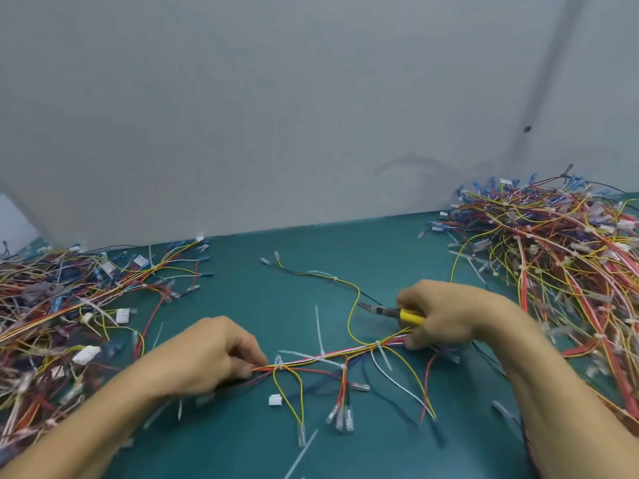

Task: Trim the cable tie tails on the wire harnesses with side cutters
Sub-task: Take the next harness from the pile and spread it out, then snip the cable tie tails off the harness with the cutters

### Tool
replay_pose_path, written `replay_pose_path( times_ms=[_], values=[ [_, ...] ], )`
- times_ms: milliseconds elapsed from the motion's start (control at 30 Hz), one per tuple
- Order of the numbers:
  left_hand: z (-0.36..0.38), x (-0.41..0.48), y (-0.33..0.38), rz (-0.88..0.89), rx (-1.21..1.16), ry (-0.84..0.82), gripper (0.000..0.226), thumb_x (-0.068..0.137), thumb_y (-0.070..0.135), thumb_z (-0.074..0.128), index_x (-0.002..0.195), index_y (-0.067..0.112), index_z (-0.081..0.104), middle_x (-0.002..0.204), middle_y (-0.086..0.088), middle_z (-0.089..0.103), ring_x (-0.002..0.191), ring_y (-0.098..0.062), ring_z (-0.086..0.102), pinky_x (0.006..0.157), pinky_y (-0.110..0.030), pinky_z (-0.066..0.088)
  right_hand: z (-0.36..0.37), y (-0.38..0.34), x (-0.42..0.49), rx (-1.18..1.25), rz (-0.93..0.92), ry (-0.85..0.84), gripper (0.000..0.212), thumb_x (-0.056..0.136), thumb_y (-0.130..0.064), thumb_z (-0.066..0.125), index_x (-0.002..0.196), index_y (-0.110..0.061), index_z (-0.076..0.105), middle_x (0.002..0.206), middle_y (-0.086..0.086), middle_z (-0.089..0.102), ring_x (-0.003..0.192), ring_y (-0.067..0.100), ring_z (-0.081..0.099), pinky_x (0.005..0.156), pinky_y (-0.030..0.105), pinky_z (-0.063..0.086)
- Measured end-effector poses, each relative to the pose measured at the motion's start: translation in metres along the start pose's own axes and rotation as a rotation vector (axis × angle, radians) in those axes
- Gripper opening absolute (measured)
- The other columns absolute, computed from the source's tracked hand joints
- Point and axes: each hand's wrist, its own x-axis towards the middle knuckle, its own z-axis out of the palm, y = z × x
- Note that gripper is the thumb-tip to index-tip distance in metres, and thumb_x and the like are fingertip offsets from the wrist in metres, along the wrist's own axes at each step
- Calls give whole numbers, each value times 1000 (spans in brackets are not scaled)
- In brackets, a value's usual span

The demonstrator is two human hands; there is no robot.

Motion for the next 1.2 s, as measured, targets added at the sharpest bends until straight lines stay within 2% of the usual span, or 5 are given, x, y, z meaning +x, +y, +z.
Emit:
replay_pose_path(
  times_ms=[233,433,633,967,1200],
  values=[
    [4,-14,7,126,264,173,27,85,30,69,110,40,65,110,28,55,105,7,50,96,-17,38,-10,6,-9,159,-10,9,28,76,-44,76,86,-24,61,77,-6,64,64,7,55,66,28,45],
    [0,-22,51,378,83,654,15,85,18,71,96,28,72,91,21,63,82,8,56,79,-2,34,-3,5,-2,34,55,9,30,76,-50,75,84,-27,57,78,-9,56,73,11,54,61,27,39],
    [31,2,101,694,136,547,17,85,22,67,102,22,70,103,7,64,96,-10,59,86,-23,45,-23,12,-21,182,29,260,35,83,-59,61,88,-24,60,74,-2,57,68,13,51,64,33,40],
    [84,55,87,529,-81,485,20,83,40,67,97,25,69,95,9,65,91,-9,52,83,-24,40,14,6,-34,-121,53,128,68,74,-38,61,138,-34,38,111,0,45,115,25,44,97,36,38],
    [86,57,87,376,-419,517,6,87,22,64,85,25,59,77,12,68,70,-1,57,69,-17,43,22,17,-42,-120,-85,294,39,74,-38,58,113,-33,54,100,-10,56,96,13,55,82,31,46]
  ],
)
